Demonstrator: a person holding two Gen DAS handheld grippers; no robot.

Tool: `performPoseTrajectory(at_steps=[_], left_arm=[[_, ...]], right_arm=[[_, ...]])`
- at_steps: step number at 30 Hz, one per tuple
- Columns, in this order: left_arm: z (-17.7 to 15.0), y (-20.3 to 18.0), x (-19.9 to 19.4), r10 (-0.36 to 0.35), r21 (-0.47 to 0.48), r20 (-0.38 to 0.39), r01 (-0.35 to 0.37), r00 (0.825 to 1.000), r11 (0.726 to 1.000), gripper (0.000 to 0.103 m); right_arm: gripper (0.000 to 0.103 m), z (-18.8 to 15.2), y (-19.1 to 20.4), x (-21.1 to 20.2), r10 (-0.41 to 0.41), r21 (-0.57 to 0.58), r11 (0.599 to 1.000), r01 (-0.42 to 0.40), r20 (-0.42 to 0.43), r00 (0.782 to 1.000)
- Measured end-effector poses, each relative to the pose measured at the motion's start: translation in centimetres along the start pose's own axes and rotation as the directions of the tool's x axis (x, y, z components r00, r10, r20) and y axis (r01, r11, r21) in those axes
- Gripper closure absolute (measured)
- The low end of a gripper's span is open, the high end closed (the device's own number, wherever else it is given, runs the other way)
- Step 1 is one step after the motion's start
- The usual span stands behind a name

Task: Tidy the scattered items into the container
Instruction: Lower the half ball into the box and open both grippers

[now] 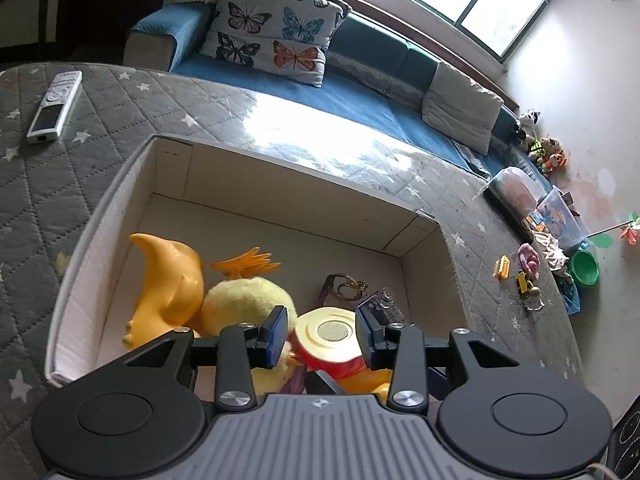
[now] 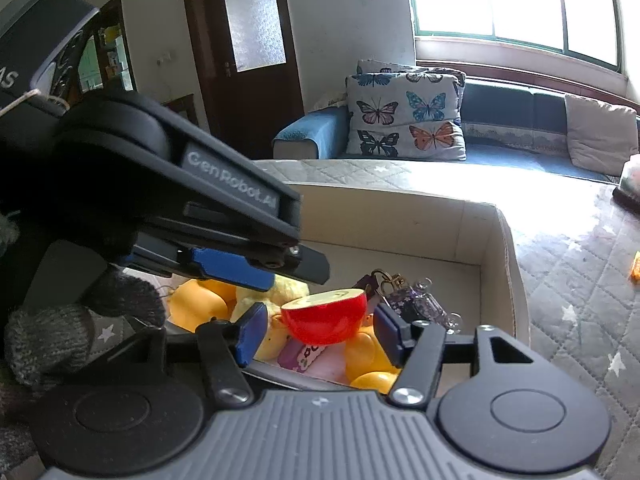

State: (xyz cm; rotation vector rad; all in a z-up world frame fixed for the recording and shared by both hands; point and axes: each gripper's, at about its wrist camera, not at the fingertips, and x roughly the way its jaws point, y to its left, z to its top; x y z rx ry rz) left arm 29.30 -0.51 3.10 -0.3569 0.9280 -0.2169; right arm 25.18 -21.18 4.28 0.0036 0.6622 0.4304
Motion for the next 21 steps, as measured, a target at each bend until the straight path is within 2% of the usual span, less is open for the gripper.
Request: performPoseTrajectory(at_steps=[7,10,13,21], left_arm=[[-0.9,0.5,-1.9,0.011,0.001,0.037,-0.011,0.999,1.0,0.063],[-1.4,0.5,-2.8,0.014,0.01,0.057,-0.015,0.998,1.0,0.063],[-2.1,0.4,-3.7,0.018,0.02,0.074,-0.019,0.997,1.0,0.063],[-3.9,0.4,-5.6,0.032,0.044,0.107,-0.037,0.994,0.998,0.063]], right_arm=[[0.041,-0.3,0.2,-1.4,-0.008,0.007,1.0,0.008,0.02,1.0],[0.032,-0.4,0.4,-2.1,-0.011,0.007,1.0,0.01,0.033,0.999],[0.032,-0.5,0.7,-2.8,-0.014,0.002,1.0,0.014,0.047,0.999],[0.021,-1.2,1.4,-4.7,-0.022,0.008,1.0,0.021,0.068,0.997]])
